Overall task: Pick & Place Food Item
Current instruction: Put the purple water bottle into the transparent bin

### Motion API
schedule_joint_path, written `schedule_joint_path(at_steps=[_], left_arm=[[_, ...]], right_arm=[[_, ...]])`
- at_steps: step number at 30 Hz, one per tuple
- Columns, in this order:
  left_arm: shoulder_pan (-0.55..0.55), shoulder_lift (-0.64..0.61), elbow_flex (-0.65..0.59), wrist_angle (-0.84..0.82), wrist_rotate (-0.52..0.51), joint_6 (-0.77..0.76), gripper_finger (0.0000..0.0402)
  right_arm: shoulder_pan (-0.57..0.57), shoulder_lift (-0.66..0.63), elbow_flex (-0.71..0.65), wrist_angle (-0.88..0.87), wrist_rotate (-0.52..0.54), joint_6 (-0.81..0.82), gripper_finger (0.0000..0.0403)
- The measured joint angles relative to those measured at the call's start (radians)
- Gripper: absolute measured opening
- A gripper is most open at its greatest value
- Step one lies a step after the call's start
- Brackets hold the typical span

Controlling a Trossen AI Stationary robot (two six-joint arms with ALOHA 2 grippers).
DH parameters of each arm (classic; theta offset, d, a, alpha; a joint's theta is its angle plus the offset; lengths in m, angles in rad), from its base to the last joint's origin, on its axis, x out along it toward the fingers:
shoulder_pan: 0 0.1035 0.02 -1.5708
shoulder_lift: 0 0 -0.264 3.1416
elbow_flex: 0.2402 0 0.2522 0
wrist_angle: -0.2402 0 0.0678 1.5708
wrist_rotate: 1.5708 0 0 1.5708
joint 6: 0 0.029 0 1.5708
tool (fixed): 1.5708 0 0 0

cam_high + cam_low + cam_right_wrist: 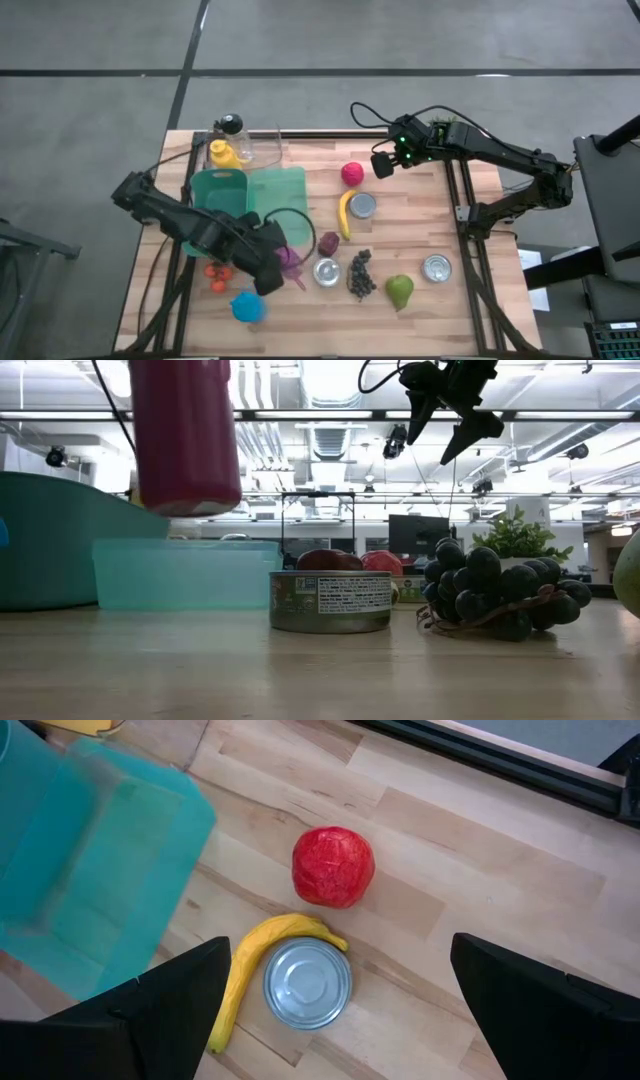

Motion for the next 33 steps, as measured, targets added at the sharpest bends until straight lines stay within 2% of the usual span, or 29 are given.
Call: schedule_joint_path(at_steps=[6, 14, 20, 27, 33], left_arm=[[0.047, -0.075, 0.0, -0.055, -0.077, 0.007, 0.0223], [0.171, -0.15, 0.0, -0.137, -0.087, 0.038, 0.0223], [0.323, -0.19, 0.0, -0.148, -0.109, 0.153, 0.0223], [0.559, -0.223, 0.0, -0.134, -0.096, 0.29, 0.0223], [0.708, -0.221, 0.0, -0.06, -0.082, 0.383, 0.0223]], right_arm=[[0.0, 0.0, 0.0, 0.0, 0.0, 0.0, 0.0378], [0.0, 0.0, 0.0, 0.0, 0.0, 0.0, 0.0378], [0.0, 0.0, 0.0, 0.0, 0.0, 0.0, 0.0378], [0.0, 0.0, 0.0, 0.0, 0.0, 0.0, 0.0378], [0.0, 0.0, 0.0, 0.0, 0.0, 0.0, 0.0378]])
